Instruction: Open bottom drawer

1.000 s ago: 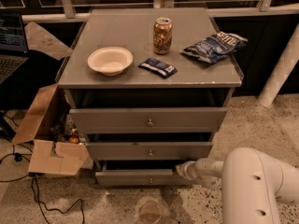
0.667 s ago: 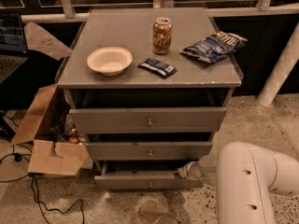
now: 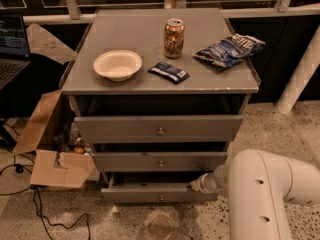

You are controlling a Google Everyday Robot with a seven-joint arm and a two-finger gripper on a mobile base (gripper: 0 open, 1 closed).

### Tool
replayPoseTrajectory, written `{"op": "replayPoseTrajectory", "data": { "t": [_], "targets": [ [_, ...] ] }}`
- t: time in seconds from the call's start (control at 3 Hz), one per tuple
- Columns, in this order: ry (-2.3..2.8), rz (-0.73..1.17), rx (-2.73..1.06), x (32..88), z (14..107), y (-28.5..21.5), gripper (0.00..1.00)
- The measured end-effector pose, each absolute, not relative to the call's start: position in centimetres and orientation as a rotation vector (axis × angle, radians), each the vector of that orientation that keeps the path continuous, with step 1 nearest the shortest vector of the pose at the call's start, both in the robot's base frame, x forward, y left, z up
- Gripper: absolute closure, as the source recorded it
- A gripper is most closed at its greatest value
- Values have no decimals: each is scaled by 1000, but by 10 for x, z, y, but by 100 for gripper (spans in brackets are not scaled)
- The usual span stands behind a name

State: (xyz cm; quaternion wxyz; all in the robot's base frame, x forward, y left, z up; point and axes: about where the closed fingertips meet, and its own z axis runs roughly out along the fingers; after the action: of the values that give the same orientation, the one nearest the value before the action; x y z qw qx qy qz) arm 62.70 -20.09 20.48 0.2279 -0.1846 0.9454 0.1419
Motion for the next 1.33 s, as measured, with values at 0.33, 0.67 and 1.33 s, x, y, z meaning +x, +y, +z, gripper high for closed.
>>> {"op": "replayPoseTrajectory", "data": {
  "t": [0.33,0.67,1.33],
  "targets": [
    [2546,374,-494,650,211,-191,100],
    [2545,374,-494,651,211,-190,100],
    [2614,378,-470,636,184,-197,100]
  ]
}}
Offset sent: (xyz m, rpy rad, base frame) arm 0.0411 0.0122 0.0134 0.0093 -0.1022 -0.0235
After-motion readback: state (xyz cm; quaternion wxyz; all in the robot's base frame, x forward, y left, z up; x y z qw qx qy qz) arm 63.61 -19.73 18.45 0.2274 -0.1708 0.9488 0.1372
